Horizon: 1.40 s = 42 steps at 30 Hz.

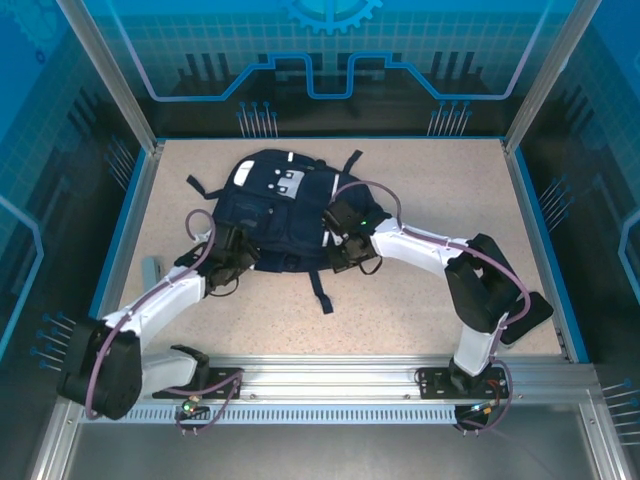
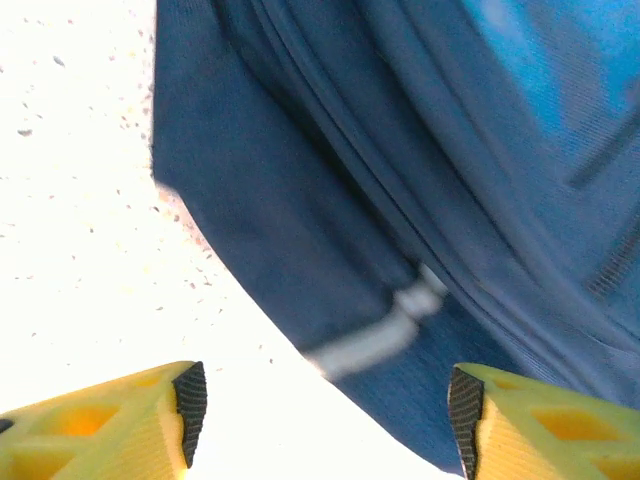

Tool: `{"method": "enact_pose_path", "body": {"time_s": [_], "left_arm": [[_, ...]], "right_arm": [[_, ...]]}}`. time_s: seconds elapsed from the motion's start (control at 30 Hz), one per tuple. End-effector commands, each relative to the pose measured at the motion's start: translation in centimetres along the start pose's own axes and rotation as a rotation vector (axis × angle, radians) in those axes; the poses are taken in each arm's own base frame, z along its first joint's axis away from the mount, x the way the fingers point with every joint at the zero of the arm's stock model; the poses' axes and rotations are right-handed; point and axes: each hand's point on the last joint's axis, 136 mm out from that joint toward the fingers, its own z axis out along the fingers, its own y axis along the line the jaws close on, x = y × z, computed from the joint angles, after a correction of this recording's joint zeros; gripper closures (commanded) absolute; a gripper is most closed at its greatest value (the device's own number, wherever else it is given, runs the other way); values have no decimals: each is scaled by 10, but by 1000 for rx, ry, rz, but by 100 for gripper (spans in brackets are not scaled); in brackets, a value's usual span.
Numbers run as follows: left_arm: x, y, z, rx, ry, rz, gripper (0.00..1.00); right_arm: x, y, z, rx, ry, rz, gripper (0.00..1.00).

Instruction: Pack books, pencil case, and school supplies into a backpack

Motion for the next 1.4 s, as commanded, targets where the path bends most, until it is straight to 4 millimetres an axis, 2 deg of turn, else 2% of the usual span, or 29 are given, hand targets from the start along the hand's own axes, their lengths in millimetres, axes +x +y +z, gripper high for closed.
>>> {"method": "enact_pose_path", "body": {"time_s": [0.0,0.13,0.33,0.6,0.7,1.0,1.23,1.37], "left_arm": [[1,4,-22,37,12,-49,28],[13,-12,-32,169,75,-135,27],[27,-43,-27,321,184,-229,29],[33,-51,-5,332,229,-286,31],[36,-53,3,332,242,-294,35],[46,-42,23,290,264,-333,45],[52,-33,32,269,262,-350,63],[50,-25,35,237,236,-326,74]], "right_arm": [[-38,79,-13,-292,-81,-83,100],[-55,112,-11,-390,-95,-91,100],[-67,131,-7,-430,-94,-91,100],[-62,130,-4,-425,-80,-76,100],[-58,129,-3,-423,-68,-74,100],[-41,132,-3,-405,-33,-85,100],[-23,126,3,-329,0,-82,100],[-12,104,3,-222,11,-65,100]]}}
